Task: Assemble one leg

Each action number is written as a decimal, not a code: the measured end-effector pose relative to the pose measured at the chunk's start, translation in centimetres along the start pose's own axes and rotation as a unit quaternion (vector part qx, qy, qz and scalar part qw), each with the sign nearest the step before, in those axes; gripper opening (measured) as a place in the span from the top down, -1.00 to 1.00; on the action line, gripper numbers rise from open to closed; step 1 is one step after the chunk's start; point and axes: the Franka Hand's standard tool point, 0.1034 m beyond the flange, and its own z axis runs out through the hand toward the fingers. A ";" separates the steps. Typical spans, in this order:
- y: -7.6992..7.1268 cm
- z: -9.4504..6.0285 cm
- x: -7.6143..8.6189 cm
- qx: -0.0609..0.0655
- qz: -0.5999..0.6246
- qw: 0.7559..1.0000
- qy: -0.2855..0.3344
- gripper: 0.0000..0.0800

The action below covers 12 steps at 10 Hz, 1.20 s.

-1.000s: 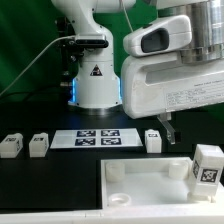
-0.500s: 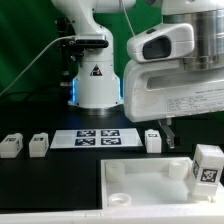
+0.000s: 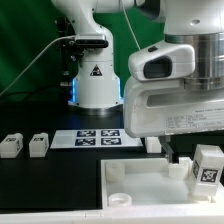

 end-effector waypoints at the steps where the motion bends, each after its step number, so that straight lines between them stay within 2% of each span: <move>1: 0.0 0.2 -0.1 0.001 0.000 1.000 -0.001 -0.62; 3: 0.0 0.2 0.0 0.001 0.000 1.000 0.000 -0.62; 4: 0.0 0.2 0.0 0.001 0.000 1.000 0.000 -0.35; 5: 0.0 0.2 0.0 0.001 0.000 1.000 0.000 -0.35; 7: 0.1 0.2 0.0 0.000 0.022 1.000 -0.001 0.26; 9: 0.2 0.2 0.0 0.000 0.057 0.998 -0.001 0.26; 12: 0.4 0.2 0.0 0.002 0.209 0.978 -0.001 0.26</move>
Offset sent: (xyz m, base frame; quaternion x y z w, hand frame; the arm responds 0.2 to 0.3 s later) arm 0.0000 0.0000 0.0000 0.0000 0.0000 0.0000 1.0000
